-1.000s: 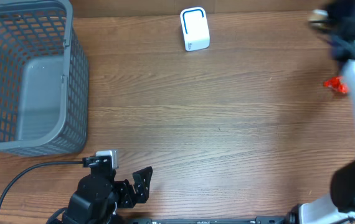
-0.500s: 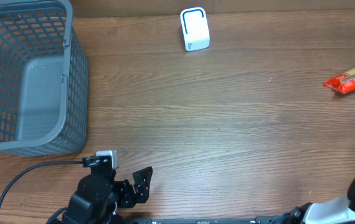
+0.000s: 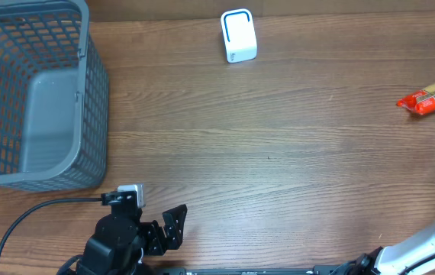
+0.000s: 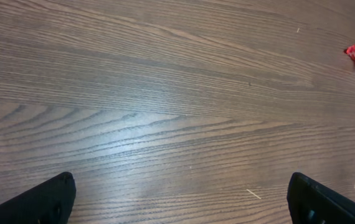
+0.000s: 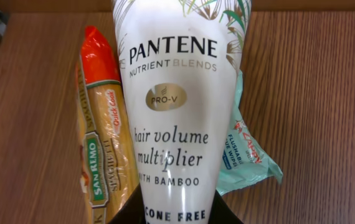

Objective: Scan the item barcode
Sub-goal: 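Carry the Pantene tube right and place it beside the other items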

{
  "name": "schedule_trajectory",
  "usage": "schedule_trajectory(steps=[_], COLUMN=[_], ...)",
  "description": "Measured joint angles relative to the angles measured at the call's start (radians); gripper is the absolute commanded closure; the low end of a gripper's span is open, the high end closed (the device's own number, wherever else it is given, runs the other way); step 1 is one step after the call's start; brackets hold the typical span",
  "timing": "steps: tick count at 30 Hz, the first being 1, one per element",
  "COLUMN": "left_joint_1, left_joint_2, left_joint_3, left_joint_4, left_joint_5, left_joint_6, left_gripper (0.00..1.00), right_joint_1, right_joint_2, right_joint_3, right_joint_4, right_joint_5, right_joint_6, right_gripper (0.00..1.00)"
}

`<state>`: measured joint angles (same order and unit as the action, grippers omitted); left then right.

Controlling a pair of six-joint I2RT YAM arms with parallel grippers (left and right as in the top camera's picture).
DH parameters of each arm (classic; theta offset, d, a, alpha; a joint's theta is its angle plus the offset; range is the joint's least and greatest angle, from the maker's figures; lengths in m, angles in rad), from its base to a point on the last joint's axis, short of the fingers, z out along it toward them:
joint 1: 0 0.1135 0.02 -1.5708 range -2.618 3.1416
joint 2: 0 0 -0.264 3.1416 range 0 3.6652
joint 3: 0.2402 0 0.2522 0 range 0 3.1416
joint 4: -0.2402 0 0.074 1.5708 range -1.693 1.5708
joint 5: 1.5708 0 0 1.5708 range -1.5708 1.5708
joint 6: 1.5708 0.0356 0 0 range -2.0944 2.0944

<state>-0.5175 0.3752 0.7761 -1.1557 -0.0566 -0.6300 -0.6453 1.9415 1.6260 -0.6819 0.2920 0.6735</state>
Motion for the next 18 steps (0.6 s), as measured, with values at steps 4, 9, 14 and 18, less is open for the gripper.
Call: schedule_trajectory(steps=[4, 9, 14, 18], left_joint_1=[0.0, 0.0, 0.0, 0.0], left_joint_2=[0.0, 0.0, 0.0, 0.0], left_joint_3=[0.0, 0.0, 0.0, 0.0], left_joint_4=[0.0, 0.0, 0.0, 0.0], left_joint_5=[0.0, 0.0, 0.0, 0.0], left_joint_6=[0.0, 0.0, 0.0, 0.0], left_gripper=[0.0, 0.0, 0.0, 0.01], right_joint_1=[0.0, 0.0, 0.0, 0.0], right_joint_2=[0.019, 0.019, 0.019, 0.018], right_joint_3=[0.0, 0.001, 0.001, 0.001], right_joint_4=[-0.007, -0.017, -0.066, -0.12], right_joint_5=[0.0, 0.008, 0.008, -0.007], right_joint_6=[-0.007, -0.018, -0.016, -0.023], right_gripper=[0.67, 0.45, 0.3, 0.14])
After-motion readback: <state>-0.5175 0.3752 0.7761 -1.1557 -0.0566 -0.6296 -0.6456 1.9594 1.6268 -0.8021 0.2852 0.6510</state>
